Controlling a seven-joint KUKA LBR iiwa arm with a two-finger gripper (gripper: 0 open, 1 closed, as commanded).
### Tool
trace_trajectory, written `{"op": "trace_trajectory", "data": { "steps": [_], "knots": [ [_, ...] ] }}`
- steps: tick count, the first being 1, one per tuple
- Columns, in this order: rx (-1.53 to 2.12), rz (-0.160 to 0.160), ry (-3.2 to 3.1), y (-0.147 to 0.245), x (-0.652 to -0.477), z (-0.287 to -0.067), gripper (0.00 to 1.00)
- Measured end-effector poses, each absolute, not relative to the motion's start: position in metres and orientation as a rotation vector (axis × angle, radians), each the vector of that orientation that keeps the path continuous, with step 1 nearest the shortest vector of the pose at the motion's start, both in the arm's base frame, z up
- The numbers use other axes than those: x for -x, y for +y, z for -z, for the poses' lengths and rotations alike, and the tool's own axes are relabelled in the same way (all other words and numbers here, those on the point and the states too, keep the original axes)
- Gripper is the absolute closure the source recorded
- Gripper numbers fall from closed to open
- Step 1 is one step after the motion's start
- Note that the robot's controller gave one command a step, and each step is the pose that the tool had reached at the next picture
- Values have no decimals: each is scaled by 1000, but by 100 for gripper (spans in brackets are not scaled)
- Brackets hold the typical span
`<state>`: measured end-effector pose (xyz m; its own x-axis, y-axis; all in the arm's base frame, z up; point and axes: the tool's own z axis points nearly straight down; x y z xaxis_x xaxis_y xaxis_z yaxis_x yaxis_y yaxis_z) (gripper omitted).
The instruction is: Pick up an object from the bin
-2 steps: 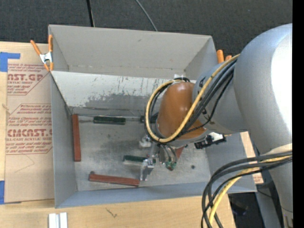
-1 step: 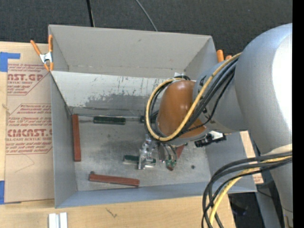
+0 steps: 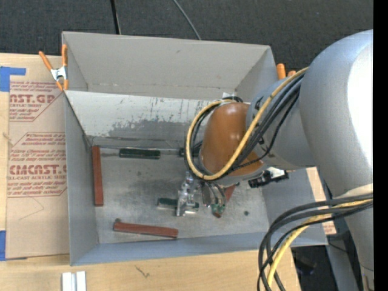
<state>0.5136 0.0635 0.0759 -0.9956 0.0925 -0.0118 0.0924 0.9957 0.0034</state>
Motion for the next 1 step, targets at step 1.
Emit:
{"op": "trace_trajectory", "data": {
  "steps": [1],
  "knots": [
    [-78,-1,3138,53,-516,-209,100]
  ]
}}
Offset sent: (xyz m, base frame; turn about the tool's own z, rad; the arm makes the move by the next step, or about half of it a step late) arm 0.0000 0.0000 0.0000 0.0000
